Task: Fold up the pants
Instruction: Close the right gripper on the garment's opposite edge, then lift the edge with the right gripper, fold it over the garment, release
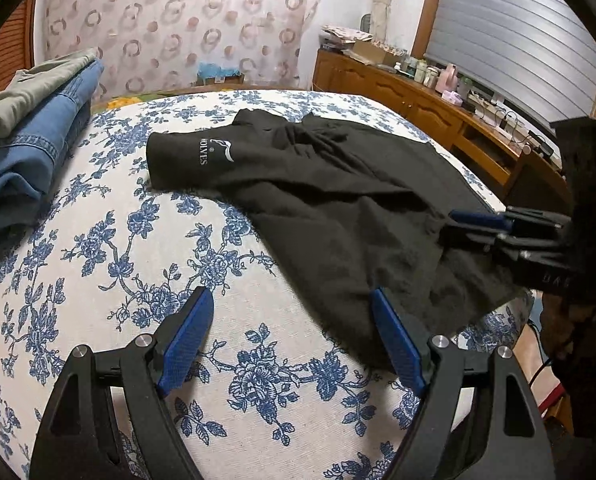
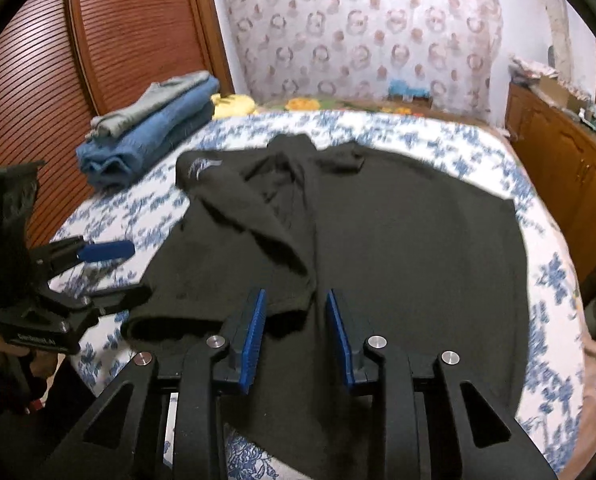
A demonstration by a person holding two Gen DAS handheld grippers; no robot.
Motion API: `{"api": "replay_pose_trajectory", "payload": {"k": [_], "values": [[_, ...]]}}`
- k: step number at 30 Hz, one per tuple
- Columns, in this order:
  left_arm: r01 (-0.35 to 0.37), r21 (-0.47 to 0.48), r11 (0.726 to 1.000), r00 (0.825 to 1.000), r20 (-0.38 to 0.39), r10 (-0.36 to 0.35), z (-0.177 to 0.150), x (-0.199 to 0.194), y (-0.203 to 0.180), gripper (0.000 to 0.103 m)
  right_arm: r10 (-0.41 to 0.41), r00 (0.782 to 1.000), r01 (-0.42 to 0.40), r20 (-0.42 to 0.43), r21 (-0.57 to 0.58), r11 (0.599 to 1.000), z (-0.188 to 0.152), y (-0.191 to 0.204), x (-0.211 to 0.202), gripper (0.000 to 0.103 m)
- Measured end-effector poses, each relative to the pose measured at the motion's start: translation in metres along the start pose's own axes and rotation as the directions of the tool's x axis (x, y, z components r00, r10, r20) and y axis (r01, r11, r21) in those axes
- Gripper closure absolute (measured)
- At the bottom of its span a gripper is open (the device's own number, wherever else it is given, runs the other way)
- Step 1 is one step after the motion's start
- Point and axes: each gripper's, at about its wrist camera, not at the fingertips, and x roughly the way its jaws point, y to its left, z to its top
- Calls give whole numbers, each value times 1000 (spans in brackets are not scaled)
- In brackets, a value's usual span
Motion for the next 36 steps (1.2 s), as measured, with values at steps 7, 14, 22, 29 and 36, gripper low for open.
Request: {"api": "replay_pose_trajectory", "payload": {"k": [7, 14, 22, 29, 36], "values": [[-15, 17, 1000, 1000, 12, 15, -2, -1, -3, 21, 5, 1000, -4, 26, -11, 1000, 6, 8, -2, 71], [-15, 17, 1000, 1000, 15, 15, -2, -1, -3, 21, 14, 999, -11, 46, -52, 999, 4, 20, -3, 71], [-13, 12, 1000, 1000, 16, 13, -2, -1, -3, 21, 4, 1000, -4, 0, -18, 1000, 10, 12, 15, 86], [9, -15, 1000, 999, 44, -9, 3, -12, -2, 21, 12, 991, -4, 130, -62, 998, 16, 22, -16, 98], [24, 4, 1000, 997, 77, -24, 10, -20, -12, 21, -37, 966, 62, 257, -89, 994, 13, 28, -64, 98]]}}
